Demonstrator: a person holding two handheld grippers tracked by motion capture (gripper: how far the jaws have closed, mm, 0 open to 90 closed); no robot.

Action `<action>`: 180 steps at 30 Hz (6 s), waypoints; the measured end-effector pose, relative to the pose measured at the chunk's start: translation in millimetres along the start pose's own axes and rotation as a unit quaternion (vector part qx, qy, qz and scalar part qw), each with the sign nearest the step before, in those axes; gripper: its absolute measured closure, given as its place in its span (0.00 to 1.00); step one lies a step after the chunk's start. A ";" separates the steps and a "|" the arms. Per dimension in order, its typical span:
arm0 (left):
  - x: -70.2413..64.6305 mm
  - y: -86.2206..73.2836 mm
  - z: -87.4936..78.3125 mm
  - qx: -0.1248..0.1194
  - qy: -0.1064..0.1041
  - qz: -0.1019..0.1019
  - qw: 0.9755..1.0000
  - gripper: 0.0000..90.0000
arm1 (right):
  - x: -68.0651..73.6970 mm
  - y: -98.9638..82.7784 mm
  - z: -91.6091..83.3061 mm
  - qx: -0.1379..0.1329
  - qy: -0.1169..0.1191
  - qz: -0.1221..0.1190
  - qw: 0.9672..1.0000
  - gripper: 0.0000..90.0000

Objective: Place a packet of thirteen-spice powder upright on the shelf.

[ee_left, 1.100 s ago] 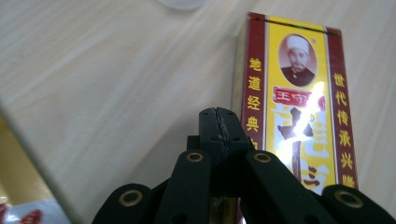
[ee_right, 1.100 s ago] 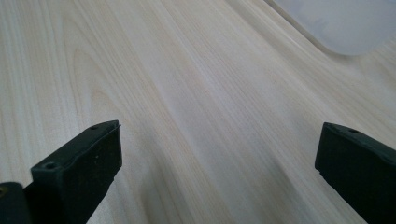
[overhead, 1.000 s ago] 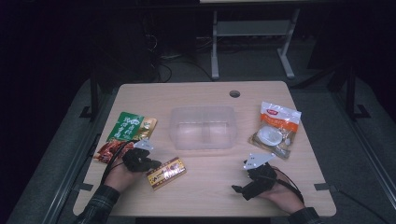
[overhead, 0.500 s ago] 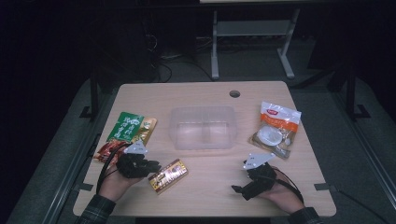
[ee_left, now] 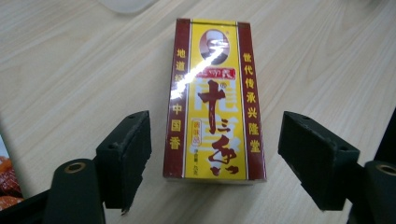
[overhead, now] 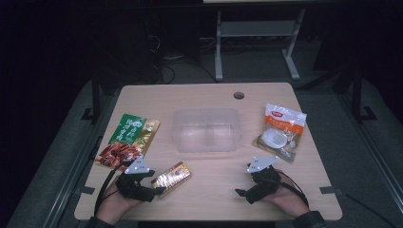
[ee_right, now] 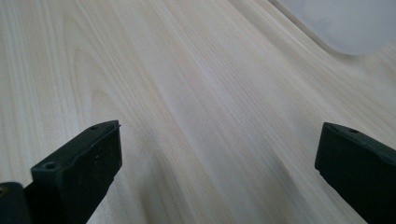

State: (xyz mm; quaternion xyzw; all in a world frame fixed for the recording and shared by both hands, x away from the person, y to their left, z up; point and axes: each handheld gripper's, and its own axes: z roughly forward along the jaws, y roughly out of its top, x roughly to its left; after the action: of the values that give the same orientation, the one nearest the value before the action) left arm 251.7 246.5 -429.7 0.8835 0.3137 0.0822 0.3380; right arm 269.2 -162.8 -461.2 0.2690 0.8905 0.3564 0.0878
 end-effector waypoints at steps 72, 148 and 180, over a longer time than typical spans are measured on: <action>1.7 34.2 12.6 -0.047 -0.101 0.085 0.990 0.35 | 1.4 7.6 -8.5 -0.022 0.059 -0.004 0.998 0.04; -20.1 81.2 59.4 -0.062 -0.213 0.179 0.959 0.35 | 2.7 107.7 -17.7 -0.183 0.207 -0.097 0.956 0.31; -32.1 85.0 78.6 -0.062 -0.228 0.175 0.956 0.33 | 17.1 118.9 -9.3 -0.191 0.212 -0.108 0.952 0.34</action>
State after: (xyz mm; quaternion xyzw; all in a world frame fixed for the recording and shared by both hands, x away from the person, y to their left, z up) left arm 296.9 135.1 -431.9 0.8970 0.0630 -0.0439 0.4353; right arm 301.1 -87.6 -372.8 0.0676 0.8276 0.5571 -0.0157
